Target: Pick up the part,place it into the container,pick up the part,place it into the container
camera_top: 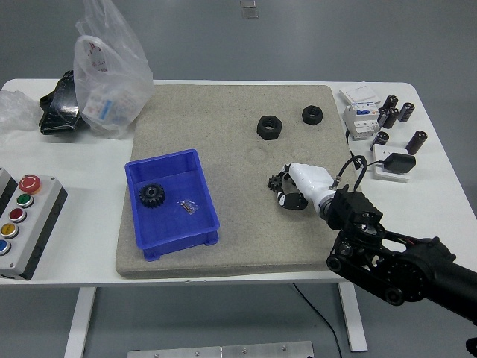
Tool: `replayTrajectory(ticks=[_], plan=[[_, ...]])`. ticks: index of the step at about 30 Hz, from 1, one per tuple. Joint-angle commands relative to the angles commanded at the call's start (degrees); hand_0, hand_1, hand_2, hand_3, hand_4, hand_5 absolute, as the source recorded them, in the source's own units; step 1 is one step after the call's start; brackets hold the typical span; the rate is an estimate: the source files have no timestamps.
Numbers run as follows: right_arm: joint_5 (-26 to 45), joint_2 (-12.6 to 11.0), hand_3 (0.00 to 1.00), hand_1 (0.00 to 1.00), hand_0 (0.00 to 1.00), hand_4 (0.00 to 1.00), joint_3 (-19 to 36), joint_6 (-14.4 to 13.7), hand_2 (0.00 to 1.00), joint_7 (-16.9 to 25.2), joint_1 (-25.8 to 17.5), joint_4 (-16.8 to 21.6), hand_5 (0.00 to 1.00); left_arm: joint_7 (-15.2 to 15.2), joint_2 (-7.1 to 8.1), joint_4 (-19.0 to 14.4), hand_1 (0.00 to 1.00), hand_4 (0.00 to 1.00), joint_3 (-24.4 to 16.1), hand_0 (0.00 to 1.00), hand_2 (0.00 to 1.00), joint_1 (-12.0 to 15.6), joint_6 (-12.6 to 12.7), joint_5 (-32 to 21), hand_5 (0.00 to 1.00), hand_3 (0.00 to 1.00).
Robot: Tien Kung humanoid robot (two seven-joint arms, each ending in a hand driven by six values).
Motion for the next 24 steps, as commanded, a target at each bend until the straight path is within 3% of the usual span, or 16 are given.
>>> replayTrajectory(ticks=[9, 20, 21, 24], plan=[[1.4, 0.0, 0.407, 0.507, 0.265, 0.438, -0.1, -2.4, 0.410, 1.2, 1.7, 2.4, 0.128, 0.1, 0.00, 0.0, 0.647, 0.707, -0.2, 0.640, 0.602, 0.1, 0.0, 0.1, 0.276, 0.620], [1.5, 2.0, 0.447, 0.523, 0.265, 0.489, -3.2, -3.5, 0.458, 1.6, 7.7, 12.1, 0.103, 0.3, 0.00, 0.0, 0.647, 0.707, -0.1, 0.640, 0.602, 0.1, 0.0, 0.1, 0.277, 0.619], [0.9, 2.2, 0.677, 0.600, 0.272, 0.373, -3.8, -3.2, 0.676, 1.5, 8.3, 12.7, 0.234, 0.4, 0.02, 0.0, 0.647, 0.707, -0.2, 0.640, 0.602, 0.1, 0.1, 0.1, 0.277, 0.619], [-0.5, 3.0, 0.677, 0.600, 0.272, 0.373, -6.3, -2.3, 0.676, 1.1, 10.1, 13.9, 0.234, 0.4, 0.07, 0.0, 0.647, 0.707, -0.2, 0.640, 0.602, 0.1, 0.1, 0.1, 0.277, 0.619]])
